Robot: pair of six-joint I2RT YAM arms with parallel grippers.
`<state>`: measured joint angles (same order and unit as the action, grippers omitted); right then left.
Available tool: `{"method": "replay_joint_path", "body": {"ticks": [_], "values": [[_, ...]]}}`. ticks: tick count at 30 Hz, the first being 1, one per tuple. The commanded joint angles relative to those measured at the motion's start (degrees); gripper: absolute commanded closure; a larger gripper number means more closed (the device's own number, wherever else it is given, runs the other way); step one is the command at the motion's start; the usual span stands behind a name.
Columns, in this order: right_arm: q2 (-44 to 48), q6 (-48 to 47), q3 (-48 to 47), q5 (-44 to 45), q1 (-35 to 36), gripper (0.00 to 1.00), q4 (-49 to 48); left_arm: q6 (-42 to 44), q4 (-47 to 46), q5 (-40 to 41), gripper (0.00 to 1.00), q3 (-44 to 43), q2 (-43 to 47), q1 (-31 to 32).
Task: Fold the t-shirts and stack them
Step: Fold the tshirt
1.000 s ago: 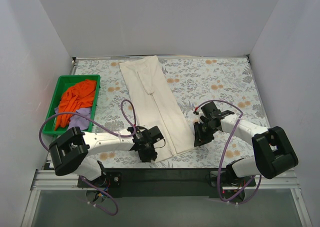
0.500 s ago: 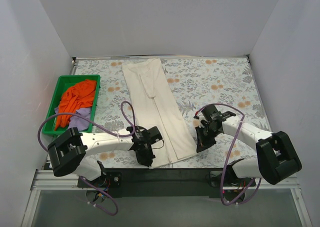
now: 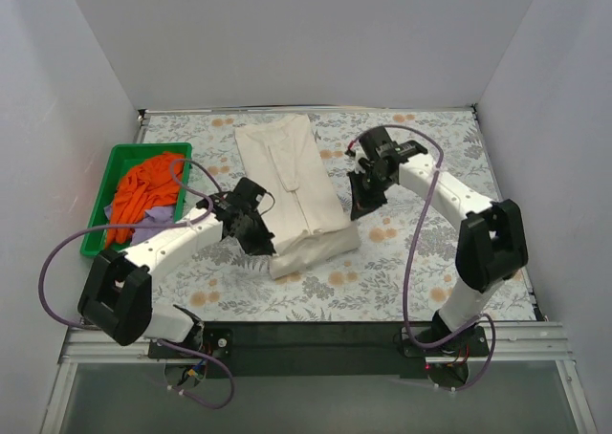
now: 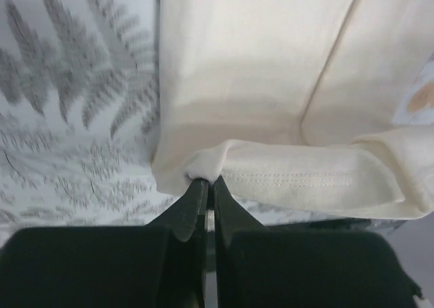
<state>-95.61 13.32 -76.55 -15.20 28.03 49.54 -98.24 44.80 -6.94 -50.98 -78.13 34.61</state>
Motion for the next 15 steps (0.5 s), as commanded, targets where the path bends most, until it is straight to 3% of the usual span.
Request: {"method": "replay_joint_path", "body": {"ticks": [1,7,15], "values": [[-6.94,-1.01,-12.19,3.42,-0.08,0.99,-0.06,8.84,-6.55,5.7,1.0,-4.9,-4.12,-5.68],[-18.46,-3.83,-26.34,4.65,-0.17,0.99,-1.2,16.13,-14.1,13.34,1.0,-9.75,-10.64,-10.79],[-24.88,-4.88,-31.2,5.45,-0.52,0.99,-4.89,18.78,-20.36,15.73,1.0,-10.37,-14.59,-13.43]]}}
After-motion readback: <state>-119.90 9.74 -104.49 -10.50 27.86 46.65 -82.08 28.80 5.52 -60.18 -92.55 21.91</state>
